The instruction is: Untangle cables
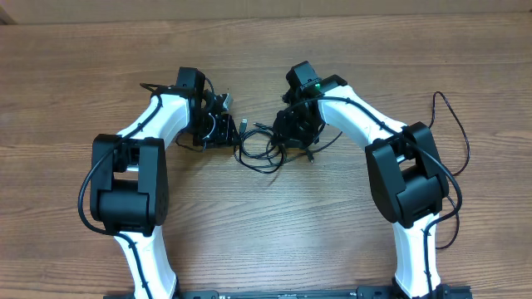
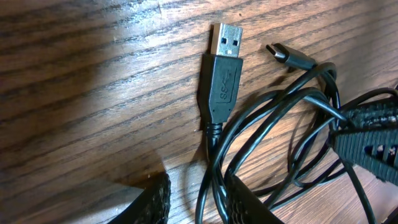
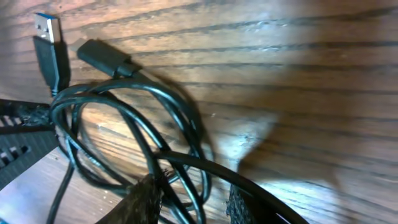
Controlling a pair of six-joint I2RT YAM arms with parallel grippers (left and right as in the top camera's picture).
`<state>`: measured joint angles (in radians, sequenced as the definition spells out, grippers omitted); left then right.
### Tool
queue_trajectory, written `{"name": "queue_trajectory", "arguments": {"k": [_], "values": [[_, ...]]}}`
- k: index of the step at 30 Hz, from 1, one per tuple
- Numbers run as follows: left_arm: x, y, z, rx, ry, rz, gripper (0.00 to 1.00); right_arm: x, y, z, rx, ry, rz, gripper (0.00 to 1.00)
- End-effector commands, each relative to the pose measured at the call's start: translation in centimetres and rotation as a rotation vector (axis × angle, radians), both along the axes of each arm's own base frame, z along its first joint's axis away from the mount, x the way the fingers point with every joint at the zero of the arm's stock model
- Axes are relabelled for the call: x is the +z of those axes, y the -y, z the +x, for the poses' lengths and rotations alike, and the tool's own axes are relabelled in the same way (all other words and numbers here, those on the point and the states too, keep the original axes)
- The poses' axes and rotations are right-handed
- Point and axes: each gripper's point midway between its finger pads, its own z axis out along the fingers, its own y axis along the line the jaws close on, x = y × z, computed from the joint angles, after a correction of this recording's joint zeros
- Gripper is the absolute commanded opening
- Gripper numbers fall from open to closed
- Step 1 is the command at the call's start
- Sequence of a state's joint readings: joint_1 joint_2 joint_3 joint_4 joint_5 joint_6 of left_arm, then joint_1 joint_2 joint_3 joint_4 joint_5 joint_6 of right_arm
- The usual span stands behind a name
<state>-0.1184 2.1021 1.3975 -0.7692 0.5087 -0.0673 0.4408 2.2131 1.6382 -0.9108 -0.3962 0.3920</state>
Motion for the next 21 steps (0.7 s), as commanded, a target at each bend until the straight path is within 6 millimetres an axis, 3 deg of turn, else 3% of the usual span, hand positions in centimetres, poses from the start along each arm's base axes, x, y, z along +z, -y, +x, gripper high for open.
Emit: {"name": "queue_trajectory", "arguments": {"k": [1,5,12,14,17,21], "values": [[-1.9,-0.8,-1.0,-0.03,-0.024,0.077,0.32,0.6,1.3,0.8,-0.016,0.049,-0.069,0.35],[-1.9,-0.8,-1.0,-0.03,-0.023,0.077,0.32,0.2,2.6,0.7,-0.024,0.052,-0.14,0.34],[-1.9,-0.8,-1.0,-0.03,-0.024,0.077,0.32,0.2,2.5,0.7,-0.023,0.053,-0.135,0.31],[-1.9,-0.8,-1.0,-0.03,-0.023,0.077,0.31,1.0,1.6,0.3,-0.005,0.03,-0.08,0.28],[-1.8,-0.8,-1.0,-0.03,-0.022,0.077,0.3,2.7,0.1,-0.3,0.059,0.008,0.008,0.32],[-1.8,-0.7,-0.8,-0.03,-0.014,0.076,0.29,3.8,0.1,-0.4,0.075,0.001,0.007,0.36]]}}
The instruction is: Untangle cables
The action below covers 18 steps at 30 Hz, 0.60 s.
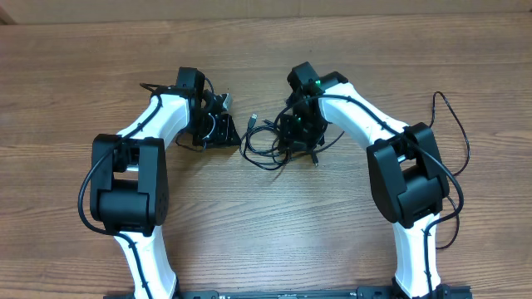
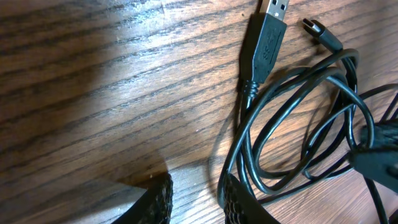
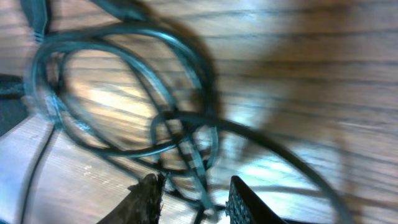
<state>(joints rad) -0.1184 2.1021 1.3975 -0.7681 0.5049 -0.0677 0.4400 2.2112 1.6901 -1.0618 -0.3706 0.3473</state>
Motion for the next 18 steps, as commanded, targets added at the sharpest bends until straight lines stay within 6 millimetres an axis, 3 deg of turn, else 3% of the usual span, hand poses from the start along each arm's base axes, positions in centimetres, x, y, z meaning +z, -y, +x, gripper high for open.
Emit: {"name": "queue_trajectory", "arguments": {"k": [1,7,18], "values": [[-1.8,-0.7,-0.8,-0.031,-0.014,0.072,0.29,2.9,-1.1,1.1,0.038,0.056,0.069,0.36],[-1.7,-0.4,-0.6,-0.07,0.014,0.062,0.24,2.2,0.5,1.8,0.031,0.095,-0.029,0.38],[-1.7,-0.4,-0.6,-0.074,0.017,0.062,0.3,1.9,1.4,1.6,0.029,0.092,-0.08,0.38]]}}
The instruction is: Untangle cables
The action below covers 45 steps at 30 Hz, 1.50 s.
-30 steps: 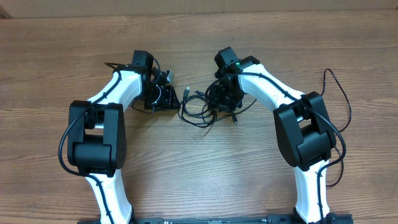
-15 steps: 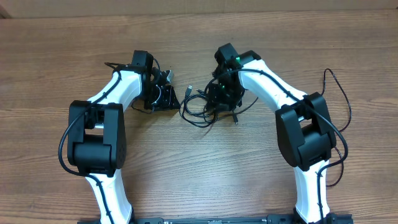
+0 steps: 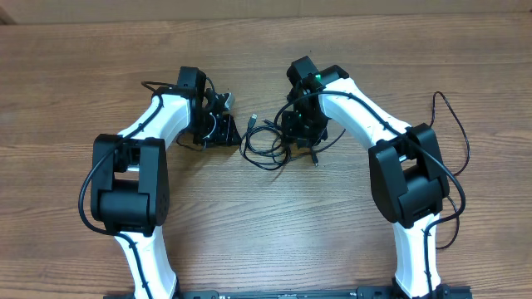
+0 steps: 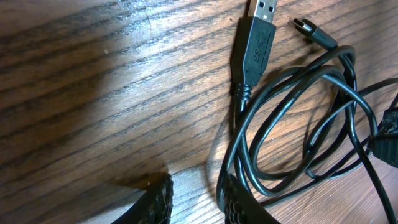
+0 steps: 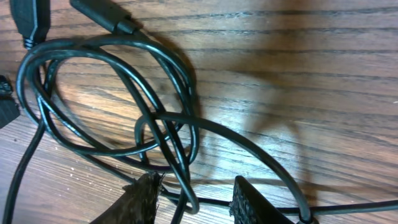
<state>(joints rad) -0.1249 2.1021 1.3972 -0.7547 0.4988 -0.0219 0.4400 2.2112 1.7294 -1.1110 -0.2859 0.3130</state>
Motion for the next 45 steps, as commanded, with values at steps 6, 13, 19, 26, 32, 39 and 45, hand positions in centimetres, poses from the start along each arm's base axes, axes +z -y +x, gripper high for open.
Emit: {"name": "queue_trajectory", "arguments": {"k": [6,13,19,26,32,39,45], "values": [[-1.7,-0.6,-0.8,-0.027,-0.018,0.057,0.31,1.0,1.3,0.8,0.0,0.053,-0.064,0.37],[-1.7,-0.6,-0.8,-0.027,-0.018,0.058,0.31,-0.1,1.8,-0.3,0.004,0.019,-0.088,0.37],[-1.7,-0.6,-0.8,-0.027,-0.018,0.057,0.31,-1.0,2.2,-1.4,0.002,-0.017,-0.1,0.36],[-1.7,-0.6,-0.8,-0.027,-0.018,0.057,0.31,-1.3,1.1,-2.6,0.022,-0.048,-0.068,0.37],[-1.7,-0.6,-0.8,-0.027,-0.019,0.057,0.32,-1.3,-1.1,-3.1,0.064,-0.026,-0.039,0.31],[-1.7,-0.6,-0.8,-0.026,-0.019,0.057,0.32,-1.3,-2.1,-2.7,0.052,-0.001,-0.026,0.06],[-1.6,-0.6,-0.8,-0.027,-0.02,0.057,0.32,-1.2,-2.2,-2.5,0.052,0.007,-0.02,0.04]]}}
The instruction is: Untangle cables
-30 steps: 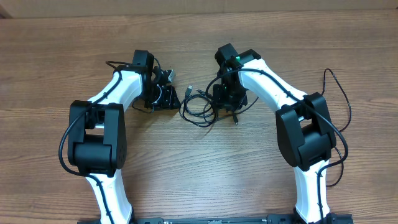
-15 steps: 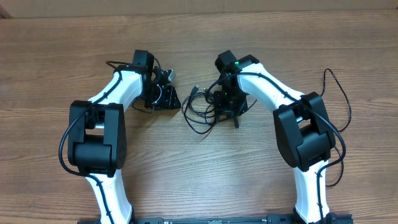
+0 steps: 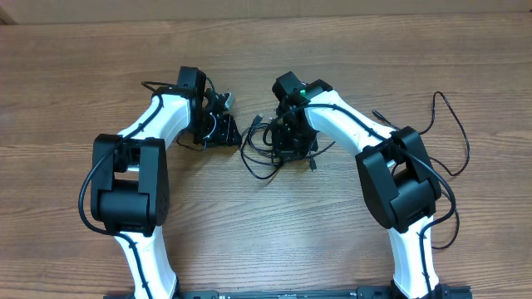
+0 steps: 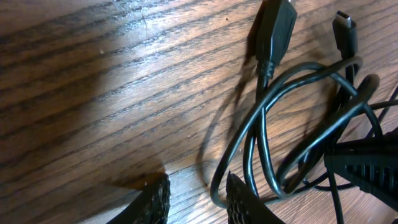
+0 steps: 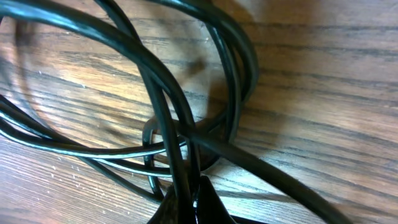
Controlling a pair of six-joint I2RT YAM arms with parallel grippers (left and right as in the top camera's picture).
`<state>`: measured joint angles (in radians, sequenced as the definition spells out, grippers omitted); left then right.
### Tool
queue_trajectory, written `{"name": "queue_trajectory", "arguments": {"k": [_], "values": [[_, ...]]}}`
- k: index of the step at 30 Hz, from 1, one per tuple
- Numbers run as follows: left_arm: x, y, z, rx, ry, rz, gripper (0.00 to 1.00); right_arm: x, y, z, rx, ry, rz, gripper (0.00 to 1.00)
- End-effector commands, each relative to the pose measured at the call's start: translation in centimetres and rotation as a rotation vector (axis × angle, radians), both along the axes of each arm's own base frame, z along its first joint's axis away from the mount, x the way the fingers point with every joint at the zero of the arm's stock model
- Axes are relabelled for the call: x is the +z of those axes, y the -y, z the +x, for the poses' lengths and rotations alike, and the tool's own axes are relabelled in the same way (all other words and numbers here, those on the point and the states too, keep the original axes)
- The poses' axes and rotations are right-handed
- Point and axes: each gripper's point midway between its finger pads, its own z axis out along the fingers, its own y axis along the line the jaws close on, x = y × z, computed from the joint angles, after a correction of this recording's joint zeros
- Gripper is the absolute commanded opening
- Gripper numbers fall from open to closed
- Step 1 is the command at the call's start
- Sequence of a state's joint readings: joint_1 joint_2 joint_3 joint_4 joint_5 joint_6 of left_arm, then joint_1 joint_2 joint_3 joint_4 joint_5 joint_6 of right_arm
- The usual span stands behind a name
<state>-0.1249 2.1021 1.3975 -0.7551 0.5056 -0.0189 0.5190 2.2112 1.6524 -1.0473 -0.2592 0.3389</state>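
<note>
A black cable lies in a tangle of loops [image 3: 264,151] on the wooden table between my two grippers. Its USB-A plug [image 4: 277,25] and smaller USB-C plug [image 4: 345,28] point away from the left wrist camera. My left gripper [image 4: 196,202] is open just left of the tangle, nothing between its fingers, and one loop [image 4: 249,155] lies beside its right finger. My right gripper [image 5: 189,202] is shut on crossing strands [image 5: 177,130] of the cable in the tangle's middle. From overhead, the right gripper [image 3: 284,143] covers the centre of the tangle.
A thin black wire [image 3: 455,124] curls on the table [image 3: 349,224] to the far right of the right arm. Both arm bases stand at the near edge. The two grippers are only a short gap apart.
My right gripper was open over the loops and is now lower, farther left, and shut on crossing strands. The plugs have shifted right in the left wrist view. The left gripper has not moved.
At first both grippers were open with the tangle between them, the USB-A plug close to the left gripper. The tangle then lay a little farther right and back. My right gripper stayed open above it, and now it is shut on the strands.
</note>
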Motion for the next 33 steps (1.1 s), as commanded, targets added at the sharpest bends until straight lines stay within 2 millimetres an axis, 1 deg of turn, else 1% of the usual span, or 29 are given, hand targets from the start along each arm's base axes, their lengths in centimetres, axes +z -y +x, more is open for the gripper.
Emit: {"name": "queue_trajectory", "arguments": {"k": [1,5,9,12,16,21,23,26,29,33], "values": [[-1.6,-0.7,-0.7,-0.023,-0.02,0.064,0.3,0.8,-0.2,-0.1,-0.002,0.014,0.013,0.04],[-0.6,-0.3,-0.4,-0.027,-0.02,0.043,0.29,0.8,0.0,-0.1,-0.004,0.008,0.009,0.04],[0.9,1.9,-0.7,-0.113,0.008,-0.102,0.36,0.8,0.1,-0.2,0.0,0.005,0.007,0.04],[1.6,2.8,-0.9,-0.15,0.023,-0.168,0.39,0.8,0.0,-0.3,0.002,0.005,0.008,0.04],[1.7,3.0,-0.8,-0.155,0.032,-0.179,0.45,0.8,-0.2,-0.4,0.041,0.011,0.019,0.04],[1.8,3.9,-0.9,-0.175,0.04,-0.186,0.47,0.9,-0.4,-0.5,0.055,0.009,0.031,0.04],[1.9,4.5,-1.1,-0.186,0.04,-0.195,0.54,0.9,-0.3,-0.5,0.055,0.009,0.031,0.04],[1.9,5.2,-1.2,-0.2,0.044,-0.197,0.61,0.8,-0.3,-0.5,0.055,0.008,0.029,0.04],[1.9,5.6,-1.3,-0.204,0.043,-0.197,0.62,0.8,-0.3,-0.5,0.055,0.008,0.029,0.04],[2.2,5.5,-1.4,-0.199,0.033,-0.201,0.65,0.8,-0.3,-0.5,0.055,0.007,0.029,0.04]]}}
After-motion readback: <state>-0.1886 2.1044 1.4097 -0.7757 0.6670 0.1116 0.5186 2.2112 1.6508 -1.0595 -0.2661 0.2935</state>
